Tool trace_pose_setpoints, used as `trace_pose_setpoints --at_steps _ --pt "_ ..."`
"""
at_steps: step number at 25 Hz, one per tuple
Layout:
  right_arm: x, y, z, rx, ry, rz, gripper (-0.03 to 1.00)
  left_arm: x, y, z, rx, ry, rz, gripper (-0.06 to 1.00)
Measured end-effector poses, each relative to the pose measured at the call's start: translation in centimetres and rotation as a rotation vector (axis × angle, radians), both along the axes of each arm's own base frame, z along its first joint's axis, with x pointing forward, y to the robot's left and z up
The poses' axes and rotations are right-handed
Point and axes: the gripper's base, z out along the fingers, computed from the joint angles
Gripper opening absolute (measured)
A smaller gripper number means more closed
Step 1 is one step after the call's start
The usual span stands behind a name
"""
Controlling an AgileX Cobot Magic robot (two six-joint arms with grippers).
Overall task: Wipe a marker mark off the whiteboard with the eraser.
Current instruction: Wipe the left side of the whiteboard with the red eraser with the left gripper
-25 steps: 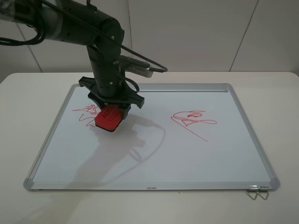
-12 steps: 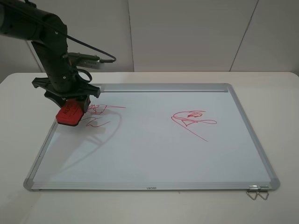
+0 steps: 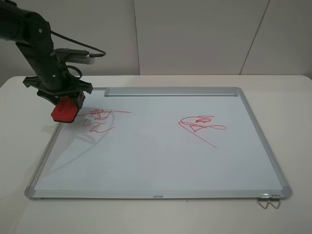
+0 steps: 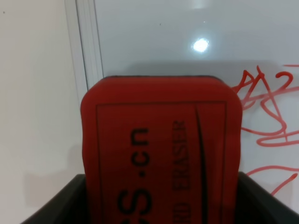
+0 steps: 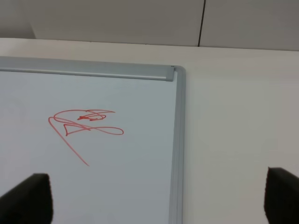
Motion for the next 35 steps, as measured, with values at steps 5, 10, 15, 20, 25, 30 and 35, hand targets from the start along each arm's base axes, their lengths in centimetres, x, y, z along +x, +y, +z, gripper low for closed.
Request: trace_pose_setpoints --at_steps 5,10,15,20,25,30,35 --pt "0.0 0.0 0.0 0.000 0.000 0.000 0.83 0.4 -0.2 -2.7 0.002 0.042 -0.001 0.57" --pt "0.0 0.0 0.0 0.000 0.000 0.000 0.83 0.5 -0.3 -3.8 -0.005 0.053 0.015 0.57" --pt "0.0 0.0 0.0 0.000 0.000 0.000 0.83 0.6 -0.3 -4.9 -0.002 0.073 0.019 0.57" --pt "0.0 0.0 0.0 0.000 0.000 0.000 0.83 0.6 -0.3 -5.1 -0.004 0.076 0.018 0.57" --pt "0.0 0.0 0.0 0.000 0.000 0.000 0.83 0.7 -0.5 -5.1 -0.024 0.067 -0.001 0.57" --pt "0.0 0.0 0.0 0.000 0.000 0.000 0.83 0.7 -1.8 -5.1 -0.042 0.047 -0.053 0.57" --pt "0.0 0.0 0.0 0.000 0.000 0.000 0.83 0.8 -4.3 -5.3 -0.043 0.049 -0.127 0.57"
